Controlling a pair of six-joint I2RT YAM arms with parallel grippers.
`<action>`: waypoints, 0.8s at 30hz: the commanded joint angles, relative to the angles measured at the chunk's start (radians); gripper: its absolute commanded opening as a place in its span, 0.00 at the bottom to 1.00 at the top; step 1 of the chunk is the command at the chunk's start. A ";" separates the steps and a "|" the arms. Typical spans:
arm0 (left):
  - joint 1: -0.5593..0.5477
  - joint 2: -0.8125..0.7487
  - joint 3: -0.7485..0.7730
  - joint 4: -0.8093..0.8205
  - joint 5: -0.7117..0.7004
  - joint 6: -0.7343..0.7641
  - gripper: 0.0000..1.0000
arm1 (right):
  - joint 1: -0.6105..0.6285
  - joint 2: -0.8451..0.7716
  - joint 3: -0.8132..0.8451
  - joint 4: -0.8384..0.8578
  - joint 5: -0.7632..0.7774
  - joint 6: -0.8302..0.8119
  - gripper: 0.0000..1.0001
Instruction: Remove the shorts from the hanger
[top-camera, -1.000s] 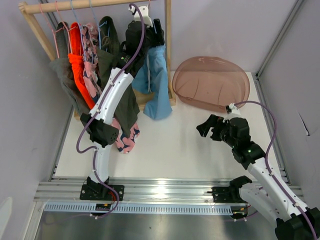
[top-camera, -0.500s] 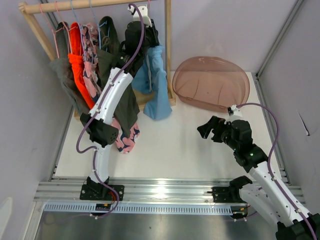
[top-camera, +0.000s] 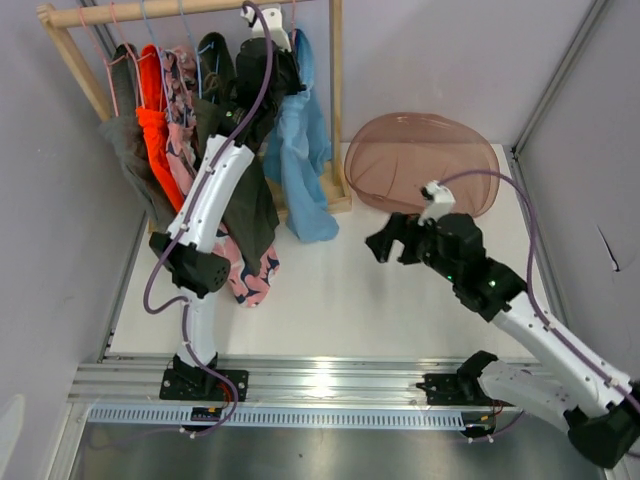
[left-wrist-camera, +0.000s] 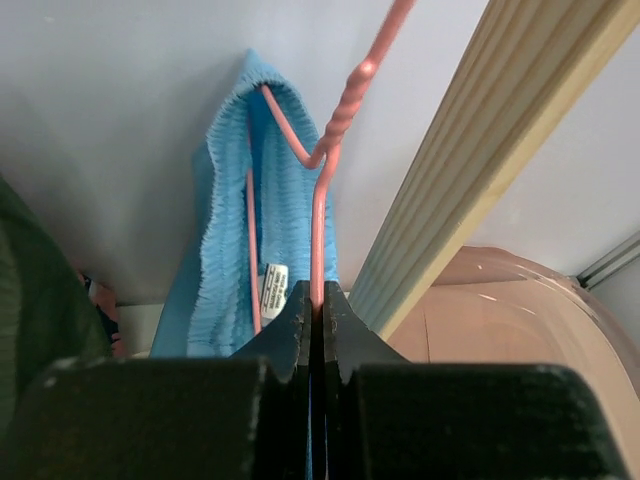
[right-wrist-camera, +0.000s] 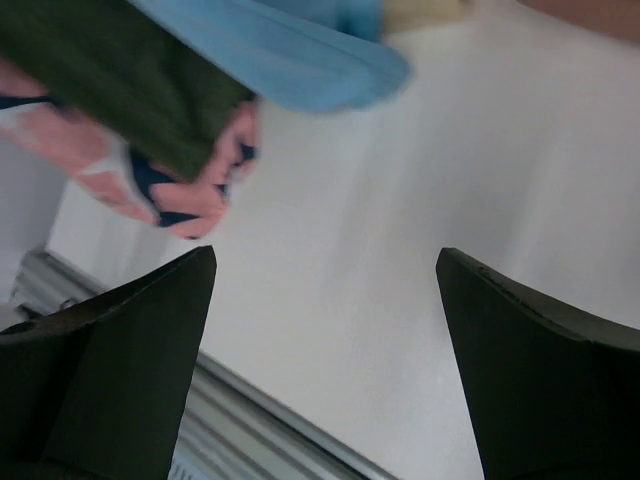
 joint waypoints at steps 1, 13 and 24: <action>-0.009 -0.160 0.027 0.005 0.020 -0.009 0.00 | 0.239 0.137 0.278 0.047 0.219 -0.179 1.00; -0.022 -0.259 -0.031 -0.051 0.014 -0.041 0.00 | 0.598 0.661 0.830 0.125 0.591 -0.357 0.99; -0.021 -0.344 -0.108 -0.081 0.013 -0.093 0.00 | 0.637 0.832 0.802 0.516 0.836 -0.383 0.99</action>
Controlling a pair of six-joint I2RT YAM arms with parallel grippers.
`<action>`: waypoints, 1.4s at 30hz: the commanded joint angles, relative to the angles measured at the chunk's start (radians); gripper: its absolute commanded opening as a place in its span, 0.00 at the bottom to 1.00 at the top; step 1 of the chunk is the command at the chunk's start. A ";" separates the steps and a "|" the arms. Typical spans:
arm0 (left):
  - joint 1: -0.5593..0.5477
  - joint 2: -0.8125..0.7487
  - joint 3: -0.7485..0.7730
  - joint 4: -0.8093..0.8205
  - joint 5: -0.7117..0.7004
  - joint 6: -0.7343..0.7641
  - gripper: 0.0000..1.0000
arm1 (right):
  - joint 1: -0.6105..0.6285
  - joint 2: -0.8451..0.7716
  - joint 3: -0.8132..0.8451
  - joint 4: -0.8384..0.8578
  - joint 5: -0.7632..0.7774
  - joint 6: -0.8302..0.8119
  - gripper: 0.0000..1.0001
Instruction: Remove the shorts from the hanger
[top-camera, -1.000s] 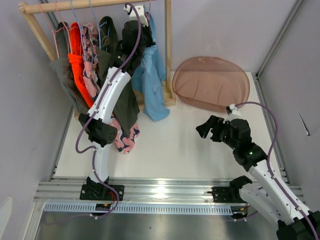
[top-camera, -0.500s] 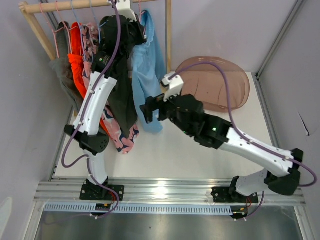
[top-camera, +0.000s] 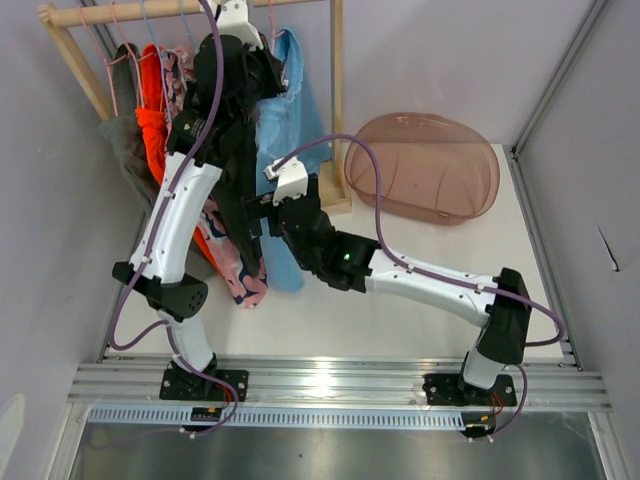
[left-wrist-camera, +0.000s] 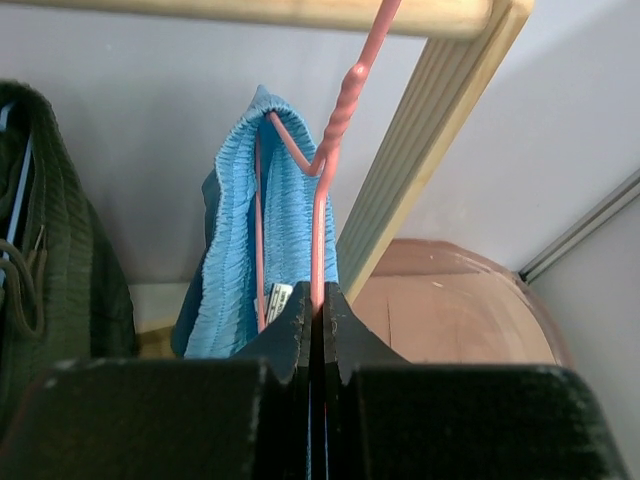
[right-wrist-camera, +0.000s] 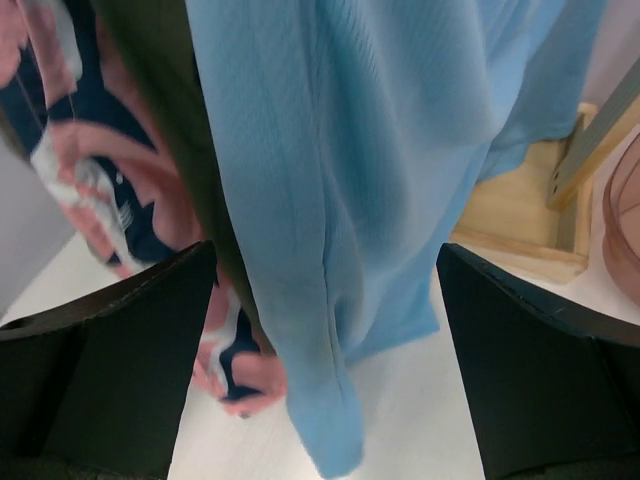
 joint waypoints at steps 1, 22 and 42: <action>-0.005 -0.106 -0.038 0.064 0.008 -0.043 0.00 | 0.036 0.001 -0.016 0.310 0.197 -0.095 0.99; 0.092 -0.127 0.045 0.052 0.042 0.001 0.00 | 0.510 -0.114 -0.351 0.048 0.674 0.311 0.00; -0.037 -0.693 -0.697 0.028 0.105 -0.033 0.00 | -0.572 0.069 0.700 0.034 -0.031 -0.202 0.00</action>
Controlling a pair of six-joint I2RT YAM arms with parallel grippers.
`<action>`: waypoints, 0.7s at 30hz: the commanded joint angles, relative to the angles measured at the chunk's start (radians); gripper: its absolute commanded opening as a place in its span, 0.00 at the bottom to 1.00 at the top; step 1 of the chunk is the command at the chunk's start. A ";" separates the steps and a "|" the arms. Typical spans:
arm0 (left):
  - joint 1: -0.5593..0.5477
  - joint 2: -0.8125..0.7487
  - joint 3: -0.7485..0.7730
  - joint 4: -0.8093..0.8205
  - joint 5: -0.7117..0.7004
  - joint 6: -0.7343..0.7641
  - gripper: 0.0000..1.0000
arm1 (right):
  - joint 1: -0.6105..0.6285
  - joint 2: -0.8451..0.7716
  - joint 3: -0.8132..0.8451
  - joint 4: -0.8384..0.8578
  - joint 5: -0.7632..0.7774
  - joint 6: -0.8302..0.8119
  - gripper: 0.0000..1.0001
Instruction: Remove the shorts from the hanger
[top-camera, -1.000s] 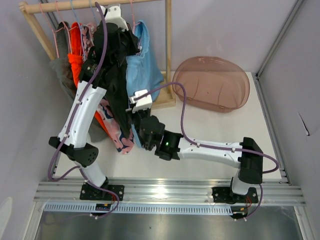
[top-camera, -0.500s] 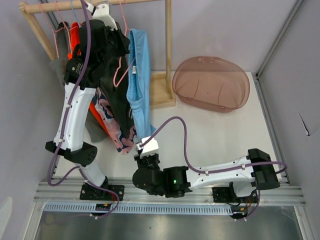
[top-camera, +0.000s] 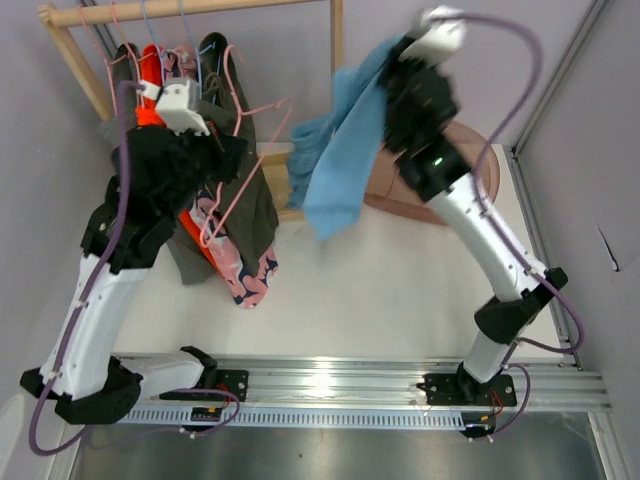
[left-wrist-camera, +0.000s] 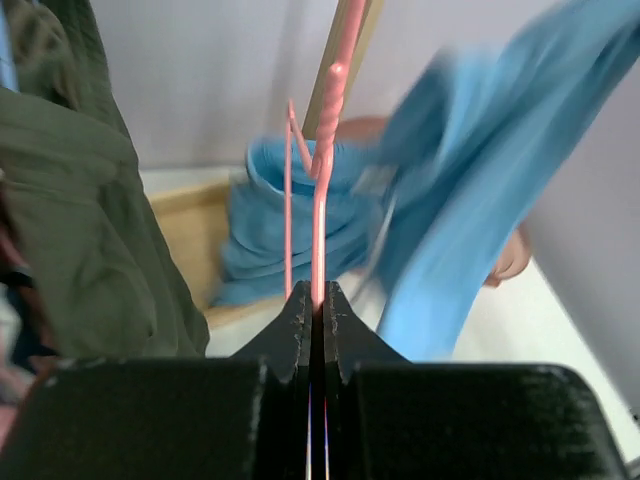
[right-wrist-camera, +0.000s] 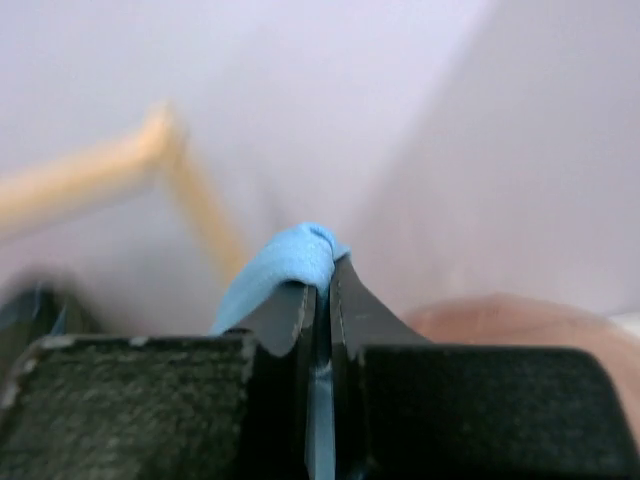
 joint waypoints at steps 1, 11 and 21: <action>-0.007 -0.048 -0.008 0.092 -0.001 0.001 0.00 | -0.257 0.116 0.360 -0.166 -0.255 0.064 0.00; -0.008 -0.057 -0.043 0.121 -0.056 0.036 0.00 | -0.503 0.178 0.102 -0.073 -0.418 0.273 0.00; -0.008 0.105 0.062 0.155 -0.125 0.119 0.00 | -0.535 0.021 -0.487 0.000 -0.435 0.445 0.99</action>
